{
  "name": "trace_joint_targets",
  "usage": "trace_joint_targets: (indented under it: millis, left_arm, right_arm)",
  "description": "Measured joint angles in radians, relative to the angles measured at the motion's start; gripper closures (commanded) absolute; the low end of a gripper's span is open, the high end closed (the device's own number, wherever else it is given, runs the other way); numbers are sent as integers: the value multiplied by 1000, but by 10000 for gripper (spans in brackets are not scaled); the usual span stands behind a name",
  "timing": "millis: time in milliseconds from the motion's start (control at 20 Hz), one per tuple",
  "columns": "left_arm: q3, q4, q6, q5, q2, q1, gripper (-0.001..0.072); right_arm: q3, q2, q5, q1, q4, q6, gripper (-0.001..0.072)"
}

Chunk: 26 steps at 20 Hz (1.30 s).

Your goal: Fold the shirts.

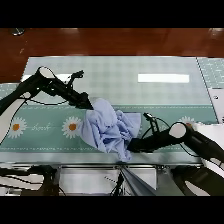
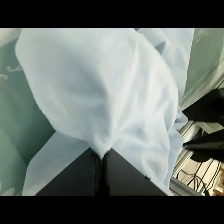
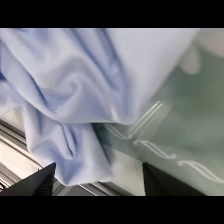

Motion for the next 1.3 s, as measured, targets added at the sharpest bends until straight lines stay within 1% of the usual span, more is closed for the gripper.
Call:
trace_joint_targets:
  millis: [200,250,300,350,400,450,600,700,800,900,1050,1200,1300]
  left_arm:
    - [0,-1,-8,1,4,16,683]
    - [0,-2,-10,1,5,18,683]
    - [0,-1,-10,2,5,18,683]
    - [0,-2,-10,2,5,19,683]
    - [0,-2,-11,2,5,19,683]
    - [0,-2,-13,2,5,20,683]
    - [3,-2,-17,1,19,28,683]
    - [28,-21,-18,6,53,47,684]
    - [78,-84,-19,23,98,69,684]
    - [167,-187,-19,34,155,92,684]
    - [347,-284,-18,59,242,114,684]
    - [533,-311,-23,162,343,129,684]
    - [626,-268,-48,237,418,134,684]
  right_arm:
    - [0,-73,-65,67,112,-49,93]
    - [0,-88,-78,75,142,-66,109]
    - [0,-103,-89,80,167,-84,206]
    - [0,-117,-99,85,183,-101,355]
    - [0,-134,-110,93,197,-121,605]
    - [0,-148,-123,104,223,-144,684]
    - [18,-155,-102,114,267,-211,685]
    - [75,-126,-63,73,239,-226,685]
    - [193,-88,-3,-14,163,-214,685]
    - [381,-52,72,-123,75,-184,685]
    - [766,-25,171,-270,-28,-143,686]
    - [1167,-13,251,-348,-100,-124,685]
    - [1412,-8,309,-372,-148,-113,686]
